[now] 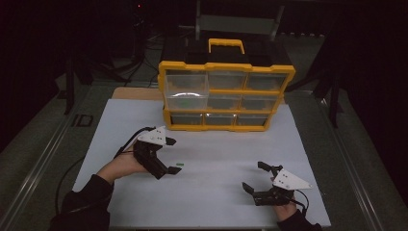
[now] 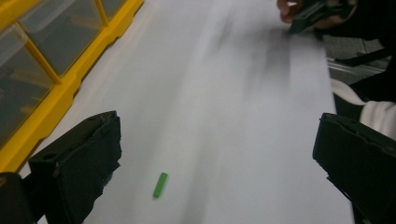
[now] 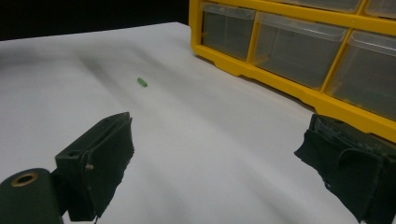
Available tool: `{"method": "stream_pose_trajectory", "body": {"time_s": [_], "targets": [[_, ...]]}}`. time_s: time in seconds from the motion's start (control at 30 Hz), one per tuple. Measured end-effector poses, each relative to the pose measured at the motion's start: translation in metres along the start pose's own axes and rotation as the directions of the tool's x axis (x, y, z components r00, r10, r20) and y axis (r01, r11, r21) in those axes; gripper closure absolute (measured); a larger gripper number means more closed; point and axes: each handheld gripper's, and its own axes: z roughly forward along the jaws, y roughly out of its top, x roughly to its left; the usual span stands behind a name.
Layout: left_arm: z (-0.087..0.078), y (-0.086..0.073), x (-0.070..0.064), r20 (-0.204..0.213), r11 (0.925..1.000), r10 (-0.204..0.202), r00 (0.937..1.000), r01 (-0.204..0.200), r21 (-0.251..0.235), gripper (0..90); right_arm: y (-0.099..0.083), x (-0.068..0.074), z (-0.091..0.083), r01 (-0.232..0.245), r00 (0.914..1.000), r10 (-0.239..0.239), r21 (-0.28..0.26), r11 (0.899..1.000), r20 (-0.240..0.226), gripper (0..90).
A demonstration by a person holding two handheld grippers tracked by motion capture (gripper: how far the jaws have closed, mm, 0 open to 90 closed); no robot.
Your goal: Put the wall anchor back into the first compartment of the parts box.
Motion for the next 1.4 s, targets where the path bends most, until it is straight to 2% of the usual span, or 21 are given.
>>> {"method": "stream_pose_trajectory", "body": {"time_s": [0.17,0.2,0.3,0.5,0.63,0.73,0.77,0.9,0.97,1.07,1.13,1.4], "targets": [[0.013,-0.010,0.006,0.010,1.0000,-0.003,0.9999,0.003,-0.008,7.9,0.000,0.000,0.000,0.001,1.0000,-0.001,0.003,1.000,0.000,8.0],[0.016,-0.012,0.007,0.011,1.0000,0.002,0.9999,-0.002,-0.007,12.6,-0.001,0.000,0.000,-0.001,1.0000,0.001,0.004,1.000,-0.002,8.0],[0.024,-0.019,0.011,-0.008,0.9998,0.017,0.9998,-0.017,0.004,15.5,-0.001,0.000,0.000,-0.002,1.0000,0.002,0.004,1.000,-0.003,8.0],[0.037,-0.034,0.021,-0.004,0.9993,0.012,0.9999,-0.011,0.036,31.8,0.000,0.001,0.001,-0.001,1.0000,0.001,0.007,1.000,-0.007,8.0],[0.046,-0.042,0.027,-0.004,0.9986,-0.001,1.0000,0.001,0.053,36.6,-0.001,0.000,0.001,-0.003,1.0000,0.003,0.003,1.000,-0.005,8.0],[0.051,-0.047,0.033,-0.023,0.9976,-0.018,0.9996,0.020,0.067,41.1,-0.001,0.000,0.000,-0.002,1.0000,0.002,0.004,1.000,-0.005,8.0],[0.053,-0.049,0.034,-0.026,0.9971,-0.028,0.9993,0.029,0.070,46.4,-0.001,0.000,0.000,-0.002,1.0000,0.002,0.004,1.000,-0.006,8.0],[0.058,-0.055,0.039,-0.054,0.9951,-0.043,0.9976,0.048,0.086,49.7,-0.001,0.000,0.000,-0.004,1.0000,0.004,0.003,1.000,-0.005,8.0],[0.062,-0.058,0.041,-0.054,0.9934,-0.049,0.9973,0.054,0.101,52.2,-0.001,0.000,0.000,-0.004,1.0000,0.004,0.004,1.000,-0.007,8.0],[0.065,-0.060,0.042,-0.055,0.9922,-0.051,0.9972,0.057,0.111,55.1,-0.001,0.000,0.000,-0.004,1.0000,0.004,0.003,1.000,-0.006,8.0],[0.067,-0.062,0.042,-0.047,0.9914,-0.052,0.9975,0.058,0.117,60.7,-0.001,0.000,0.000,-0.005,1.0000,0.005,0.003,1.000,-0.005,8.0],[0.076,-0.063,0.042,-0.032,0.9861,-0.033,0.9989,0.038,0.162,70.8,-0.001,-0.001,0.000,-0.007,0.9999,0.007,0.003,1.000,-0.008,8.0]]}}
